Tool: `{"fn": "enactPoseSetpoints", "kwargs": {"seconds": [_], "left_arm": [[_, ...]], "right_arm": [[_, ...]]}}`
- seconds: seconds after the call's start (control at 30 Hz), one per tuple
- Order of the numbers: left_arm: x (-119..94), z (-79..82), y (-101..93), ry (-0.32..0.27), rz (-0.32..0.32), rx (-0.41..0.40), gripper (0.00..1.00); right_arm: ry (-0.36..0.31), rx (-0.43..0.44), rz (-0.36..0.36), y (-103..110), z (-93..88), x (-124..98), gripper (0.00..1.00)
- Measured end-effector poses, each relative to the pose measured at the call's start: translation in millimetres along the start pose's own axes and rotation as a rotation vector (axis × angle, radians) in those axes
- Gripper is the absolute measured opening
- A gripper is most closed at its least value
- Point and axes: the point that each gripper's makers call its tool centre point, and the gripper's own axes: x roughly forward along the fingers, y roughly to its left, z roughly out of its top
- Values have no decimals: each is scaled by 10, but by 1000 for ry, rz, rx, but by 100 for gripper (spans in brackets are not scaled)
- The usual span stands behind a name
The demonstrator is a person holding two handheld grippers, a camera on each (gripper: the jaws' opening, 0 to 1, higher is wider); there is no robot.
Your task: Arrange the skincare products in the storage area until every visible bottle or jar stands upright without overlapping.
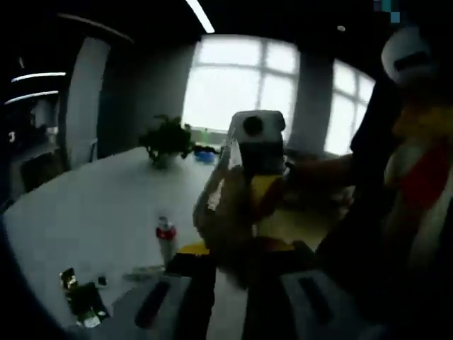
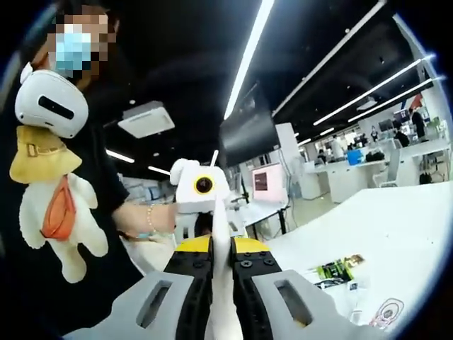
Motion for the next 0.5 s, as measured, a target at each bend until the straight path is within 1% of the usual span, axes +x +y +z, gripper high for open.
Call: {"fn": "enactPoseSetpoints", "kwargs": {"seconds": [0.03,0.1,0.17,0.23,0.27,0.3,0.33,0.37,0.4,0.5], "left_arm": [[8,-25,-4,20,-1,-6,22],[18,-41,14,26,1,-28,20],[-9,-74,32,34,5,0,20],[-32,-107,62,54,23,7,19],[-50,-141,85,73,35,15,19],[-81,-206,120,111,45,59,18],[-102,-268,146,140,50,78,18],[-109,-304,146,156,47,82,18],[-120,-357,158,167,42,78,18],[-135,-464,143,175,21,77,18]], "right_arm": [[4,-1,1,-1,-10,2,9],[11,1,-17,-16,-49,23,10],[13,5,-34,-27,-70,46,11],[18,10,-56,-46,-100,88,12],[23,8,-68,-56,-119,107,13],[29,8,-79,-62,-139,146,13],[44,10,-97,-72,-173,181,13],[53,11,-111,-84,-192,203,13],[68,4,-129,-77,-221,237,13],[86,-9,-156,-57,-277,301,12]]}}
